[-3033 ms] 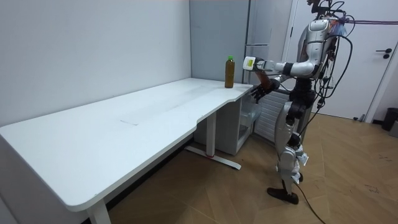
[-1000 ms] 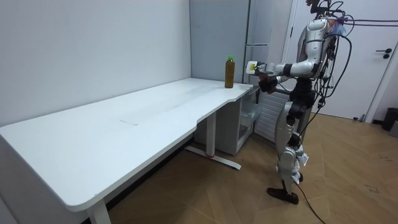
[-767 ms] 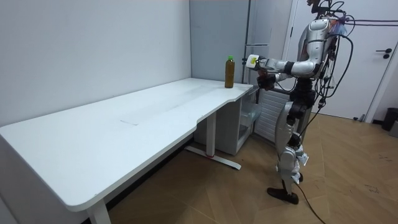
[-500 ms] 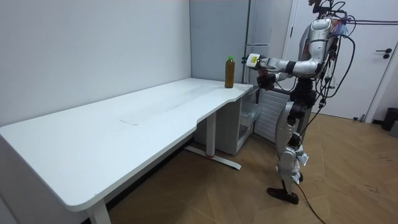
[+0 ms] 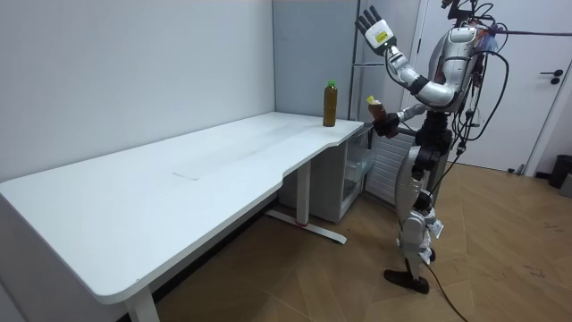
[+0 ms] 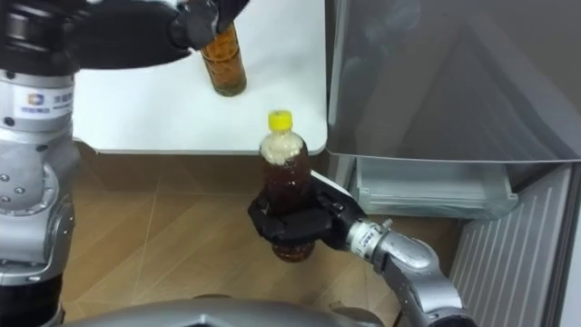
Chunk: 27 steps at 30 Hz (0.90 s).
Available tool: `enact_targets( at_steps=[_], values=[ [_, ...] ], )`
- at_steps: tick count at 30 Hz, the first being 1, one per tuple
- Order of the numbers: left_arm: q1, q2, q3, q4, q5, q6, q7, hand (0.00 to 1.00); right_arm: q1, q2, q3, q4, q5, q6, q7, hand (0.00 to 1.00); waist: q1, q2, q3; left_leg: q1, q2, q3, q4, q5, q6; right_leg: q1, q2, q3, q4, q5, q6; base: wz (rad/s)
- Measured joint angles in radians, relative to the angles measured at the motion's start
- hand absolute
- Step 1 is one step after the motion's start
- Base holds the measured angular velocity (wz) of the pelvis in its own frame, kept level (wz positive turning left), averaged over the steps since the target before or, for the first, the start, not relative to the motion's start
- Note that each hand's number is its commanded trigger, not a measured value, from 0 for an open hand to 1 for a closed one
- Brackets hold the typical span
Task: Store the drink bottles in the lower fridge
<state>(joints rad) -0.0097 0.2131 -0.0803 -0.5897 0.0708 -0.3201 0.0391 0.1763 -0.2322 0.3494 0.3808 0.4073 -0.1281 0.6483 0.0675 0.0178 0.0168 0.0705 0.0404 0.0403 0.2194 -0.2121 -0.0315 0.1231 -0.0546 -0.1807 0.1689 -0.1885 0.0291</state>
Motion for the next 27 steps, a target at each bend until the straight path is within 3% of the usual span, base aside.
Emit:
enact_targets(
  at_steps=[5,11,16,23,27],
  values=[
    [0.000,0.000,0.012,0.000,0.010,-0.011,0.047,0.00,0.000,0.001,0.000,0.000,-0.001,0.000,-0.019,1.00,0.026,-0.012,-0.0009,0.009,0.000,0.000,0.001,0.000,0.000,0.009,0.000,0.002,-0.002,-0.001,0.001,0.00],
    [-0.001,-0.001,0.104,-0.001,0.012,-0.019,0.090,0.00,0.009,0.018,-0.002,0.020,-0.012,0.000,-0.022,1.00,0.039,-0.016,-0.0047,0.015,-0.001,-0.002,0.002,0.000,0.000,0.025,0.002,0.000,-0.017,-0.001,0.001,0.03],
    [-0.002,0.000,0.161,-0.001,0.034,-0.042,0.159,0.00,0.010,0.040,-0.011,0.047,-0.013,0.000,-0.037,1.00,0.044,-0.003,-0.0005,0.020,-0.002,-0.011,0.001,0.000,0.000,0.036,0.001,-0.013,-0.020,-0.001,0.001,0.06],
    [-0.003,0.012,0.293,-0.001,0.100,-0.094,0.353,0.00,0.038,0.031,-0.025,0.081,-0.018,0.000,-0.077,1.00,0.074,0.009,-0.0046,0.015,-0.003,-0.013,0.000,0.000,0.000,0.036,0.002,-0.013,-0.021,-0.001,0.001,0.01],
    [-0.002,0.020,0.372,0.078,0.099,-0.107,0.451,0.00,0.064,0.020,-0.041,0.080,-0.018,0.016,-0.103,1.00,0.095,0.008,-0.0050,0.029,-0.003,-0.011,-0.011,0.000,-0.001,0.041,0.002,-0.014,-0.023,-0.001,0.001,-0.01]
  ],
)
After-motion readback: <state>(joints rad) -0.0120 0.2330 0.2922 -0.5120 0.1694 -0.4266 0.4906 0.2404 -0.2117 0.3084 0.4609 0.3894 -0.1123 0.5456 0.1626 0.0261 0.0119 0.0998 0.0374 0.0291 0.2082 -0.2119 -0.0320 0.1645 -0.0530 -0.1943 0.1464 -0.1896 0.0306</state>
